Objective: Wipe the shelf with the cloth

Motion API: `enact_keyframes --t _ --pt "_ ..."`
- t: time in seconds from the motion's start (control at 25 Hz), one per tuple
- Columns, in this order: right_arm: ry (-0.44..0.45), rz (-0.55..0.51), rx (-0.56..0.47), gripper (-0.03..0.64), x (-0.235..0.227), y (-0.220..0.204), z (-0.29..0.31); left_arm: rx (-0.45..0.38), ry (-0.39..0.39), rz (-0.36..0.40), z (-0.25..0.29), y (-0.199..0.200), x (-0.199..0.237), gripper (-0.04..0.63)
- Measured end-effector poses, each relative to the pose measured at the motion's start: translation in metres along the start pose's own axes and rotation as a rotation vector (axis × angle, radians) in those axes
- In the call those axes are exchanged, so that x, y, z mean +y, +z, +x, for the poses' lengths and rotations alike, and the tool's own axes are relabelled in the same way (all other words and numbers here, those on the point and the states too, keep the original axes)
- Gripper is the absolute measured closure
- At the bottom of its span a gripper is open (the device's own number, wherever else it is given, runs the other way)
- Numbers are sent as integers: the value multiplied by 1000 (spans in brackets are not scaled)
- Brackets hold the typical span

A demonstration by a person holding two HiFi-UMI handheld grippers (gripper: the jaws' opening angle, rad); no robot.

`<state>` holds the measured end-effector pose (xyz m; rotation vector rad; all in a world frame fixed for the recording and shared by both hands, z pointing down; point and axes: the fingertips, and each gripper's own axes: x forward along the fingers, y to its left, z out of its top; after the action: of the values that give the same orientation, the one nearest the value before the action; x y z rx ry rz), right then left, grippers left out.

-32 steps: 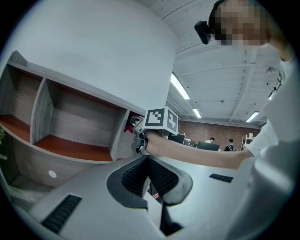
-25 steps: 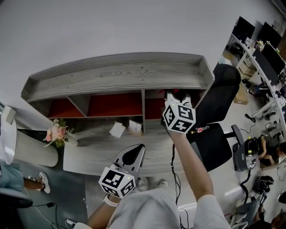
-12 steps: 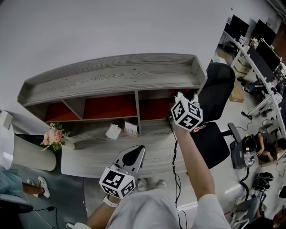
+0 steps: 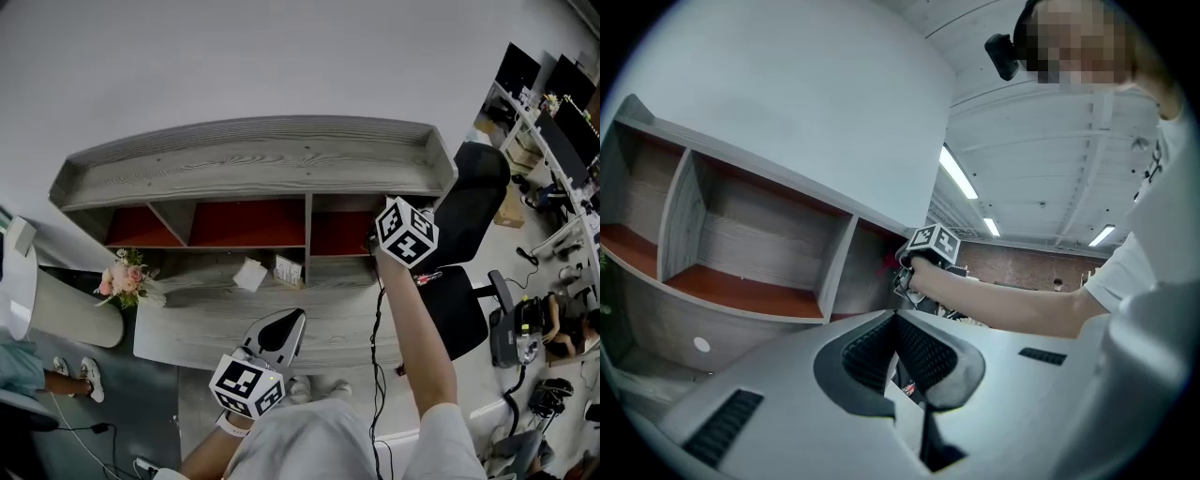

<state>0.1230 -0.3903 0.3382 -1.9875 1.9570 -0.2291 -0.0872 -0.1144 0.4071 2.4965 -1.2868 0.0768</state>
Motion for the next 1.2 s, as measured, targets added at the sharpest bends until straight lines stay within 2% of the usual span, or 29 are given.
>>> enact_keyframes --t 0.16,0.36,0.8,1.04,1.2 --pt "32 -30 -6 495 10 -4 5 7 18 -7 -2 -3 9 589" --pt "150 -122 0 497 53 -16 8 3 25 -10 0 0 13 589" --pt "381 -220 15 495 146 -44 2 0 72 -22 -10 1 30 589" --pt "526 -281 38 500 178 -55 -2 -6 85 -28 -15 1 34 589" --pt "548 -314 22 495 176 -54 -11 -4 85 -32 -19 -1 32 589"
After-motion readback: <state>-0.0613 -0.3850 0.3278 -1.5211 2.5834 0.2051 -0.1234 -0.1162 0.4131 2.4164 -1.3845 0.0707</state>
